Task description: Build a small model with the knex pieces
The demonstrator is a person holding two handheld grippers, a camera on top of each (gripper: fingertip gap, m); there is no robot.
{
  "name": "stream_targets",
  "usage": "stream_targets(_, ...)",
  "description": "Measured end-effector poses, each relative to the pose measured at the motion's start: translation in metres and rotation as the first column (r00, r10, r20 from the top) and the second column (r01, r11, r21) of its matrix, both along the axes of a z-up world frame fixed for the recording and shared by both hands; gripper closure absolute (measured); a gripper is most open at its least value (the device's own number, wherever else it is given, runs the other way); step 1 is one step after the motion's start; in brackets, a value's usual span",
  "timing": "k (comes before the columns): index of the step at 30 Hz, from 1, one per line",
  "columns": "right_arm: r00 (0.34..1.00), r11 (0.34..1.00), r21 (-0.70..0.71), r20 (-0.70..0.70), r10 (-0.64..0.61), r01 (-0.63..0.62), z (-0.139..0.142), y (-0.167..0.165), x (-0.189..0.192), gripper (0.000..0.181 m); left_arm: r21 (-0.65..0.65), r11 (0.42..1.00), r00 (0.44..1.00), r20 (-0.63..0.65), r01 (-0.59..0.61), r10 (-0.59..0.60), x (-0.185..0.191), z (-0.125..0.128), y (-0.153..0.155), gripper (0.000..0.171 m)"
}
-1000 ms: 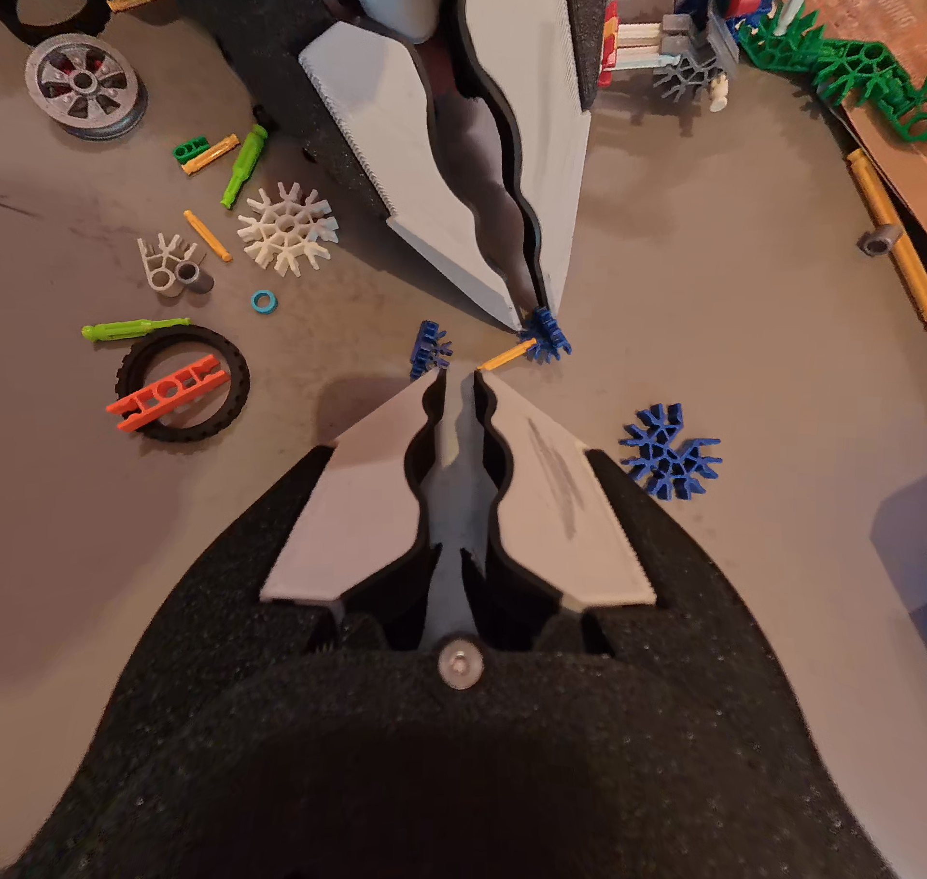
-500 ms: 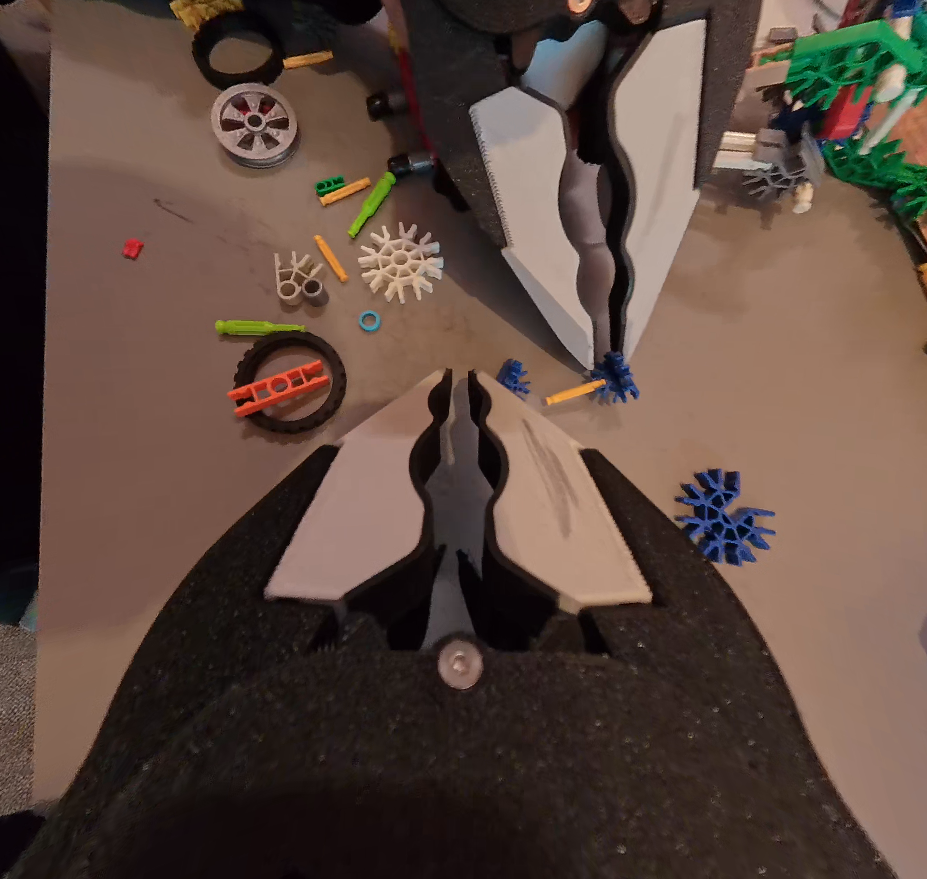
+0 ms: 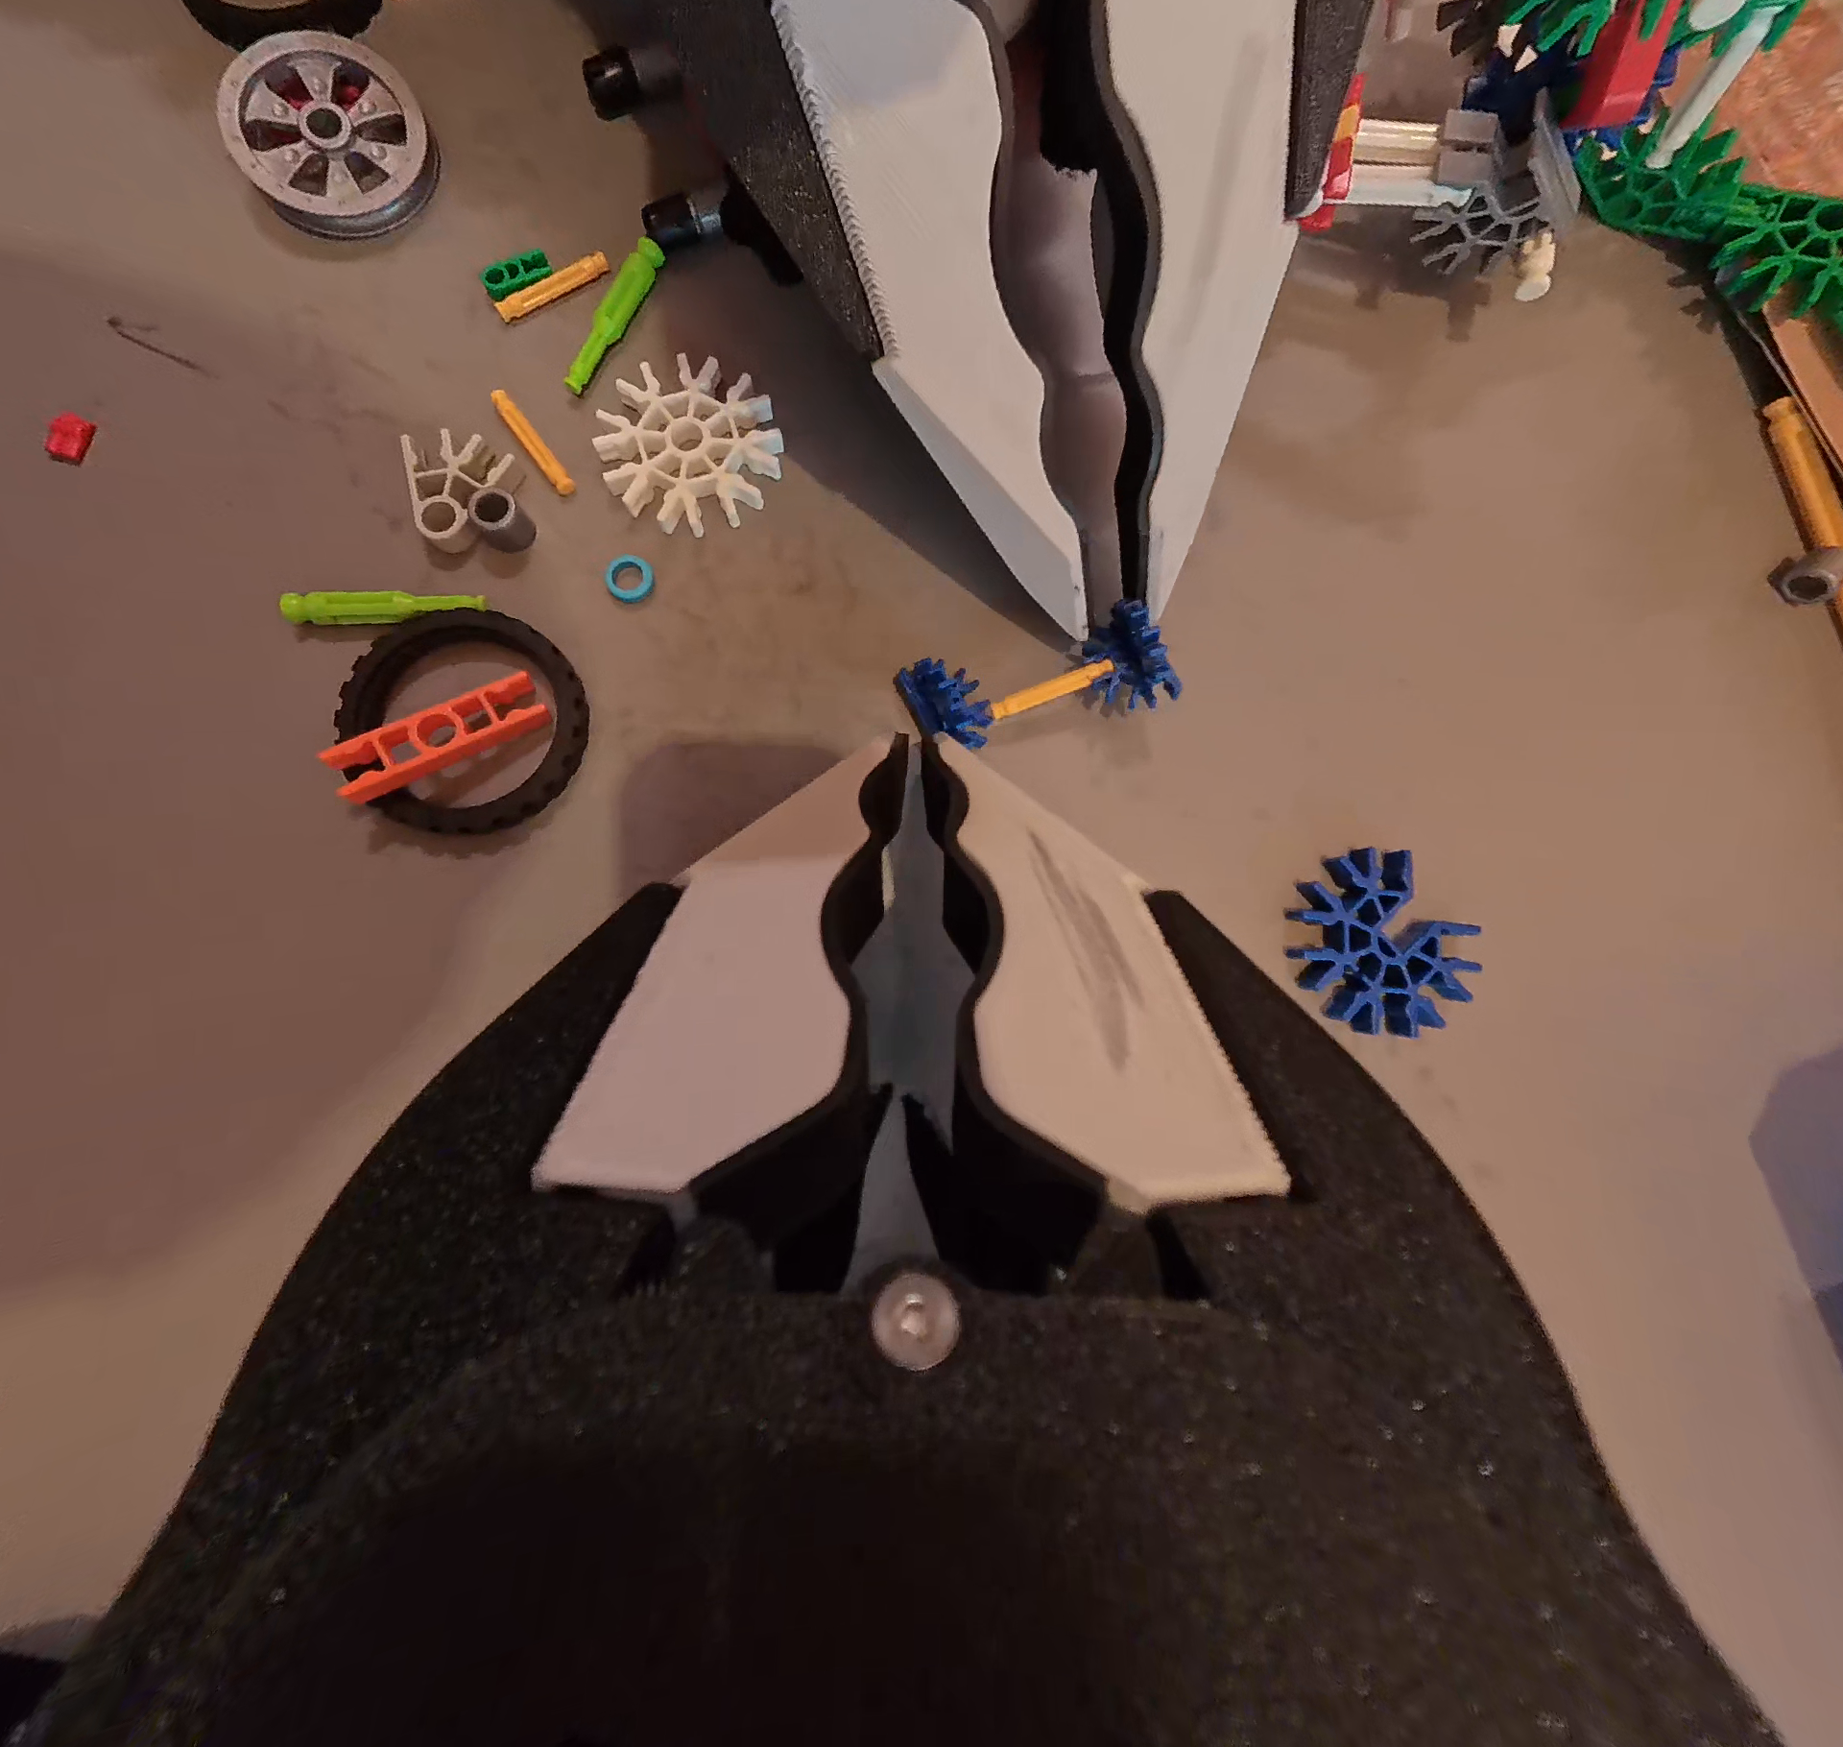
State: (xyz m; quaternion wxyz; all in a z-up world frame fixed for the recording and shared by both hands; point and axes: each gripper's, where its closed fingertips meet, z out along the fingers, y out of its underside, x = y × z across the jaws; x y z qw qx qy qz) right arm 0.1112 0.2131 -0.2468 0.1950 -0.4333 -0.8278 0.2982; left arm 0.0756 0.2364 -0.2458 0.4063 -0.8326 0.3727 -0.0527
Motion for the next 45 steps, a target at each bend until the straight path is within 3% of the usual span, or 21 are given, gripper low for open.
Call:
stream_targets(25, 1.000, 1.000, 0.005, -0.028, -0.013, 0.013, 0.004, 0.002, -0.004, 0.177, -0.037, 0.999, 1.000, -0.003, 0.000, 0.000, -0.001, -0.003, -0.007, 0.166)
stream_targets(35, 0.999, 0.999, 0.032, -0.030, -0.018, 0.019, 0.001, 0.003, -0.007, 0.162, -0.038, 0.999, 1.000, 0.000, -0.006, 0.006, -0.003, -0.001, -0.007, 0.166)
stream_targets(45, 1.000, 0.999, 0.046, -0.016, -0.016, 0.017, -0.002, 0.003, -0.006, 0.162, -0.042, 0.999, 1.000, -0.006, -0.008, 0.008, -0.004, -0.002, -0.007, 0.166)
